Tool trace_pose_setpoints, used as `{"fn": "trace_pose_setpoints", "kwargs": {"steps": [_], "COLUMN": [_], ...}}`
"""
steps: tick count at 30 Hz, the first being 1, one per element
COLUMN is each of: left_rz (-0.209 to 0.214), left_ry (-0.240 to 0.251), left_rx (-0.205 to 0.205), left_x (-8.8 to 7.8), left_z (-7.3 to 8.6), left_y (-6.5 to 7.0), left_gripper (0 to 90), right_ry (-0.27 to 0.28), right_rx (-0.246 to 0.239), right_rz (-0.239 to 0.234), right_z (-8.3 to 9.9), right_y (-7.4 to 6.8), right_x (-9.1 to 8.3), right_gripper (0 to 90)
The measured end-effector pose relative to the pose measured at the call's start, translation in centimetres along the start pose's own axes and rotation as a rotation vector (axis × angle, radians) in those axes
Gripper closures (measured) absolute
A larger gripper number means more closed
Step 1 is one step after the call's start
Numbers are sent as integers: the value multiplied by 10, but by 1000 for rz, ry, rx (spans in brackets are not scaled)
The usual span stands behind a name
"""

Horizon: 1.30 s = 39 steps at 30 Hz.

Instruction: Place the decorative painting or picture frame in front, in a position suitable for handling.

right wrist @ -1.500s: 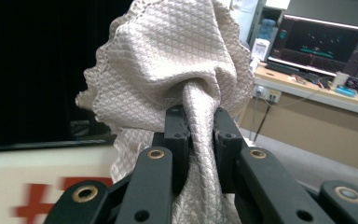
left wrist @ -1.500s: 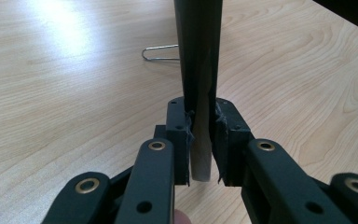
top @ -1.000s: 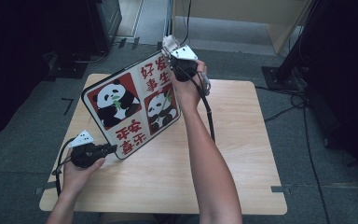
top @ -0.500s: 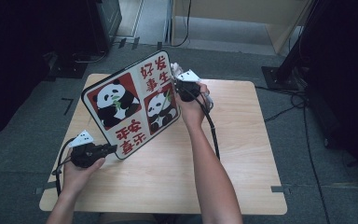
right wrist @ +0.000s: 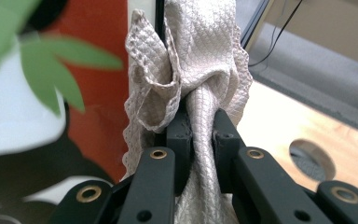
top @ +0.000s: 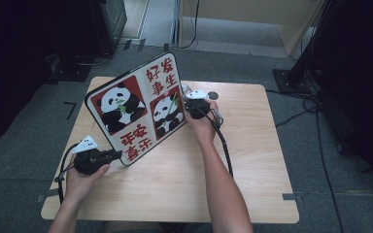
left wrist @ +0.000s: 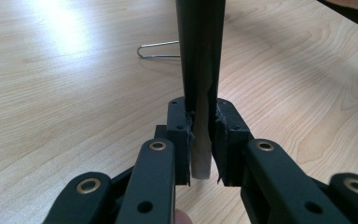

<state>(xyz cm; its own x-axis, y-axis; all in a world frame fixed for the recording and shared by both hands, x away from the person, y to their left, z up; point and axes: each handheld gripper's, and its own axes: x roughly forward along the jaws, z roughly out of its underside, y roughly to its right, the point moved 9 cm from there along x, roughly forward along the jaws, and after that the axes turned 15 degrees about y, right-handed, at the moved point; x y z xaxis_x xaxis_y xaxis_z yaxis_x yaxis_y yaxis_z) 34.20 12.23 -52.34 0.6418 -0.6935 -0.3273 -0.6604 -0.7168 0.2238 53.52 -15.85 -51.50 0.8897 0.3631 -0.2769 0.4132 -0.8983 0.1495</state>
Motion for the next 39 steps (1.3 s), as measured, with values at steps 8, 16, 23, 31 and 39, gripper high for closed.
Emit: {"fn": "trace_pose_setpoints", "kwargs": {"steps": [8,16,23,31,39], "left_rz": [1,1,5,13,40], "left_ry": [0,0,12,17,26], "left_rx": [-2,-3,22,40,77], "left_x": [0,0,0,2,1], "left_z": [0,0,0,1,1], "left_y": [0,0,0,2,13], "left_gripper": [794,794,787,613,423], "right_ry": [-67,-95,-74,-16,-8], "right_rx": [-3,25,41,72,103], "right_rz": [-15,-16,27,84,125], "right_z": [28,42,43,38,48], "right_y": [-1,-3,10,42,66], "right_x": [-4,-7,-16,-52,-95], "right_gripper": [816,816,811,809,801]}}
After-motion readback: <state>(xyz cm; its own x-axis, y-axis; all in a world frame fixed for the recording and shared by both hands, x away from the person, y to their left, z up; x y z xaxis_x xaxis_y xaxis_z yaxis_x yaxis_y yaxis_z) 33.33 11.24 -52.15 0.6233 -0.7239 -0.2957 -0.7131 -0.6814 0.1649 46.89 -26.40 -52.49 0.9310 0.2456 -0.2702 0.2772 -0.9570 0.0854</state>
